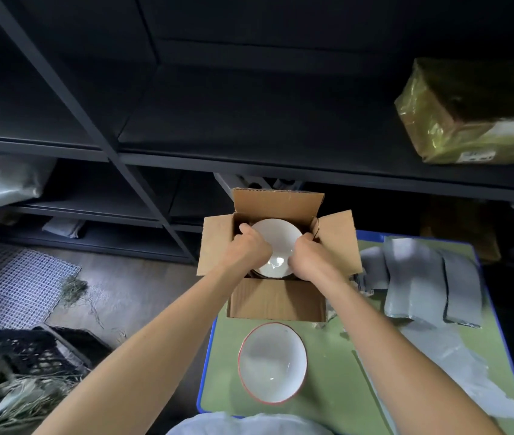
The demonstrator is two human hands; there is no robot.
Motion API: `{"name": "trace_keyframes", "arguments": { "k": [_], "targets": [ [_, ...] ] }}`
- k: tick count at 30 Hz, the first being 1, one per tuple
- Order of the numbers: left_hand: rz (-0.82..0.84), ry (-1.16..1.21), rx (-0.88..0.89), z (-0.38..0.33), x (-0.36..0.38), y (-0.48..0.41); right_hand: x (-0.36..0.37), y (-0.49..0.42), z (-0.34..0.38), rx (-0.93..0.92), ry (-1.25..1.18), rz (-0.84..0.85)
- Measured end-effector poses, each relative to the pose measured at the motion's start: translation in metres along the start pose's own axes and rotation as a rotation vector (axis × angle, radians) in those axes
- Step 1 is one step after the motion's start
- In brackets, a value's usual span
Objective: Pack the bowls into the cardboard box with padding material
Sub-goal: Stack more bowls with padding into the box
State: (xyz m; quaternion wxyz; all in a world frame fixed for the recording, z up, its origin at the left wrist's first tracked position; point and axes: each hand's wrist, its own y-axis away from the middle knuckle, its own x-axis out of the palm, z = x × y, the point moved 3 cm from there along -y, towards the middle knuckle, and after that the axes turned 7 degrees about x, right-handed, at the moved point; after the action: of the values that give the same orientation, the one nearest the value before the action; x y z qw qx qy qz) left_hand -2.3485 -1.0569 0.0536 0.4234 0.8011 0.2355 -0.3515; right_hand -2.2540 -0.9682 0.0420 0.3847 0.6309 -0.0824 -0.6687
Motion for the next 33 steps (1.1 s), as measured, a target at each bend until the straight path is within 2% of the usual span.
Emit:
{"name": "trace_keyframes", "arguments": {
  "k": [3,8,15,20,26,33],
  "targets": [
    [0.008,-0.021,-0.023,-0.002,0.009,-0.004,0.008,-0.005,0.002,0.029,0.010,-0.008],
    [0.020,-0.095,0.041,-0.003,0.019,-0.010,0.017,-0.011,0.005,0.044,-0.031,-0.041],
    [0.101,-0.071,-0.003,0.002,0.022,-0.012,0.031,-0.017,0.005,0.082,-0.061,0.025],
    [0.122,-0.178,0.044,-0.001,0.024,-0.011,0.031,-0.017,0.007,0.095,-0.034,0.017],
    [0.113,-0.188,0.055,0.002,0.026,-0.007,0.032,-0.012,0.006,0.020,0.019,-0.101],
    [0.087,-0.327,0.117,-0.004,0.019,-0.005,0.027,-0.006,0.009,-0.068,0.099,-0.183]
  ]
}}
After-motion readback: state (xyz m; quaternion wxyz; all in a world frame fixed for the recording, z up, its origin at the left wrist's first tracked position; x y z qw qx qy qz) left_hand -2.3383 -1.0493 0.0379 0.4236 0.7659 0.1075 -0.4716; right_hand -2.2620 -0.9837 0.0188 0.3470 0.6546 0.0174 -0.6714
